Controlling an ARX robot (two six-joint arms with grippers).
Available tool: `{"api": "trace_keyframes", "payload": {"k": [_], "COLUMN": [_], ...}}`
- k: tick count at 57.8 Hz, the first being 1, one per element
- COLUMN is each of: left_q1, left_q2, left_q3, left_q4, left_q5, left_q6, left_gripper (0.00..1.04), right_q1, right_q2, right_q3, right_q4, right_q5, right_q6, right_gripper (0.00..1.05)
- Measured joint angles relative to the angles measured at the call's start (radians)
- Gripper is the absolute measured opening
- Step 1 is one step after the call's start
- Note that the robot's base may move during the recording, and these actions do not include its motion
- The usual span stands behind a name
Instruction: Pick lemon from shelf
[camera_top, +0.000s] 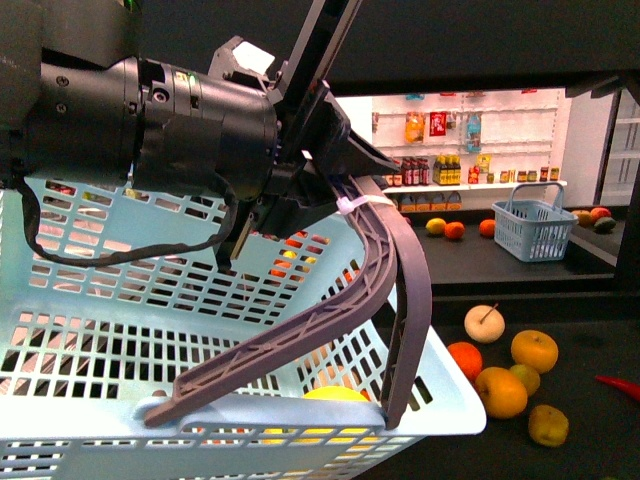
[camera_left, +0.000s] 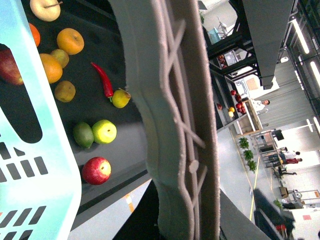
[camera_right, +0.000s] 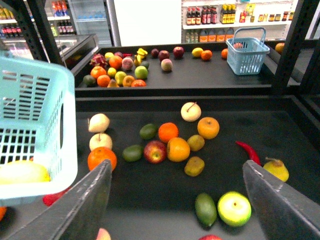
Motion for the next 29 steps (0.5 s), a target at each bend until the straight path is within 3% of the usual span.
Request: {"api": "trace_keyframes", "payload": {"k": [4, 17, 20, 24, 29], "left_q1": [0.0, -0.001, -0.001, -0.001, -0.001], "left_q2": [0.0, 0.0, 0.0, 0.0, 0.0], "left_q3": [0.0, 0.0, 0.0, 0.0, 0.0], "left_q4": [0.0, 0.0, 0.0, 0.0, 0.0], "left_q5": [-0.002, 0.003, 0.001, 0.0, 0.001], "left_q6": [0.0, -0.001, 0.0, 0.002, 0.001], "left_gripper": [0.09, 0.09, 0.09, 0.09, 0.09], "right_q1": [0.037, 0.154, 0.217, 0.293, 0.31], "right_q2": [-0.166, -0.291, -0.305, -0.321, -0.335], "right_q3": [-0.042, -0.119, -0.132, -0.145, -0.163], "right_q4": [-0.098, -0.104, -0.105, -0.104, -0.099], "right_q5": [0.035, 0.154, 0.246, 0.288, 0.3], "right_q6": [-0.001, -0.002, -0.003, -0.003, -0.003], "right_gripper": [0.55, 0.15, 0.06, 0.07, 0.07]}}
